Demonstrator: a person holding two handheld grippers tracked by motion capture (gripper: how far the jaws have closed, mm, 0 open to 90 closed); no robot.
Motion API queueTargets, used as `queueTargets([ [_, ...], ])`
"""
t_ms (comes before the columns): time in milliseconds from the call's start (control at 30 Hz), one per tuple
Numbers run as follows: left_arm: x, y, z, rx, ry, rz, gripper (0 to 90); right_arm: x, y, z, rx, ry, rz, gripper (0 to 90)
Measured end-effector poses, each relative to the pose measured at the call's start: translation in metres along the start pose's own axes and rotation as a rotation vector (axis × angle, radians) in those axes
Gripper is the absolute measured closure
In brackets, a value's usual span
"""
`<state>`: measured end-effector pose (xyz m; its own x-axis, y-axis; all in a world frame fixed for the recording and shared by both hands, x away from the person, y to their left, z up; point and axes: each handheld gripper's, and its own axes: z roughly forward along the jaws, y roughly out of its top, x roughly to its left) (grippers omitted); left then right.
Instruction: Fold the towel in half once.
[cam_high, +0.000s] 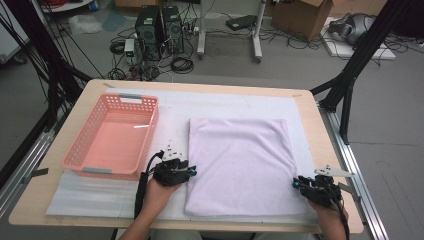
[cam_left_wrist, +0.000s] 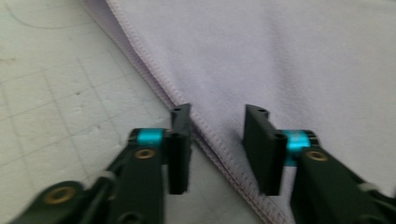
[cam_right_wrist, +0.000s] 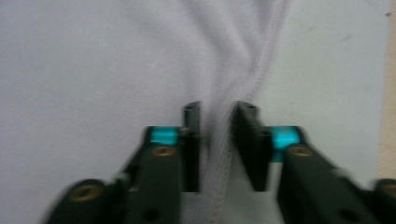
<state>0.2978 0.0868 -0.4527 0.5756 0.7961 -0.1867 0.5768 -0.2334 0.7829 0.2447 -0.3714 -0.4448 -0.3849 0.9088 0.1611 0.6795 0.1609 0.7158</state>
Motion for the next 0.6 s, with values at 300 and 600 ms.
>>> queueTargets([
  [300, 0.010, 0.001, -0.003, 0.010, -0.048, -0.066, 86.8, -0.002, -0.012, -0.016, 0.011, 0.009, 0.031, 86.2],
  [600, 0.008, 0.004, -0.006, -0.042, -0.086, -0.025, 61.4, 0.007, -0.022, -0.030, -0.001, 0.000, 0.015, 69.4],
])
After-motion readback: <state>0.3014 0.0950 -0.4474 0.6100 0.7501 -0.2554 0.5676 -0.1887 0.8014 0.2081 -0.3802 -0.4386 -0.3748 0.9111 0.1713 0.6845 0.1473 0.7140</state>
